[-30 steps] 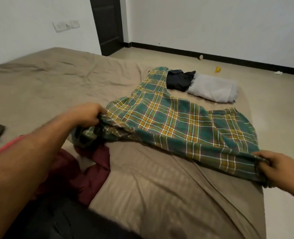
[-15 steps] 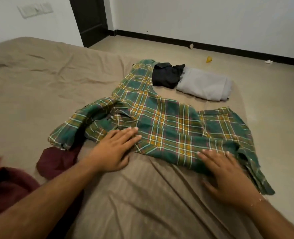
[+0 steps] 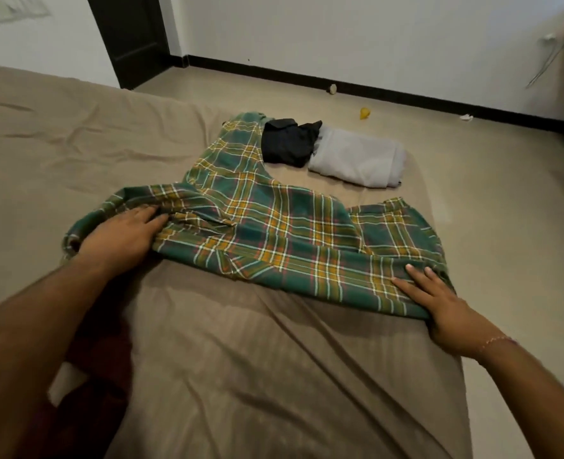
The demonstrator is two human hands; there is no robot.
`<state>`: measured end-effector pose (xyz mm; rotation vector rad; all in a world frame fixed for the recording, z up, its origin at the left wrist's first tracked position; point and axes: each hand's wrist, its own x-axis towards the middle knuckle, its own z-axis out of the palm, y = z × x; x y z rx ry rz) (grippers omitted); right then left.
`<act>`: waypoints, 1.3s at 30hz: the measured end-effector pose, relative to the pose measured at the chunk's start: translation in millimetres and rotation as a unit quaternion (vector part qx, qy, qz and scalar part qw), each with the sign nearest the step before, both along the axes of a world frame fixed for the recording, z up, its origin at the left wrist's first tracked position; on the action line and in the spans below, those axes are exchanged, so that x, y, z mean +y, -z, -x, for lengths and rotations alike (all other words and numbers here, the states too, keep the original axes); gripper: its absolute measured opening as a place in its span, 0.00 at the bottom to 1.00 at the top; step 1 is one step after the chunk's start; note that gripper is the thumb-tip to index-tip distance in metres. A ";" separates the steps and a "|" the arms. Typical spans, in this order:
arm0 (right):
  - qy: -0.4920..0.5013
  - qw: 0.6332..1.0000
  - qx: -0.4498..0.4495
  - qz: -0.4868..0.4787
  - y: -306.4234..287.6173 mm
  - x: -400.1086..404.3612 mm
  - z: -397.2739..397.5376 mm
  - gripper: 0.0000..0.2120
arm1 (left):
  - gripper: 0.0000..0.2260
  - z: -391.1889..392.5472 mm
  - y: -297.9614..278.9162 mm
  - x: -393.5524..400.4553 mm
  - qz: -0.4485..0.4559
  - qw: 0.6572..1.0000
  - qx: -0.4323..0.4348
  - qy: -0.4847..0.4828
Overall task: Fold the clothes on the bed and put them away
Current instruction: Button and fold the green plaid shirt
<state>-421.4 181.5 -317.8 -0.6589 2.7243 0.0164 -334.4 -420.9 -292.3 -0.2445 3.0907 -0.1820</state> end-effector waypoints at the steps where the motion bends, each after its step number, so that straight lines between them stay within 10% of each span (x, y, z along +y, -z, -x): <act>1: 0.015 1.000 0.010 0.015 1.3 5.0 -3.5 0.47 | 0.26 -3.7 -4.7 1.0 -0.014 1.000 -0.011 0.004; 12: 0.031 0.998 0.061 0.000 -26.7 28.4 -92.5 0.39 | 0.39 -95.4 -78.8 5.2 -0.033 0.990 -0.123 0.063; 24: 0.059 0.995 -0.014 -0.074 -9.9 18.9 -160.7 0.45 | 0.46 -152.3 -19.9 47.0 0.084 0.972 -0.219 -0.028; 28: 0.008 0.999 0.032 -0.023 -12.5 -26.3 -175.5 0.43 | 0.46 -160.9 -24.8 65.1 -0.017 0.988 -0.141 -0.054; 34: -0.001 0.998 0.055 0.042 19.8 -104.9 -177.7 0.39 | 0.27 -195.8 -52.0 41.1 -0.156 0.927 0.305 -0.151; 39: 0.038 0.996 0.075 0.011 31.3 -125.5 -174.8 0.34 | 0.33 -215.6 -24.3 -18.5 -0.198 0.887 0.170 -0.382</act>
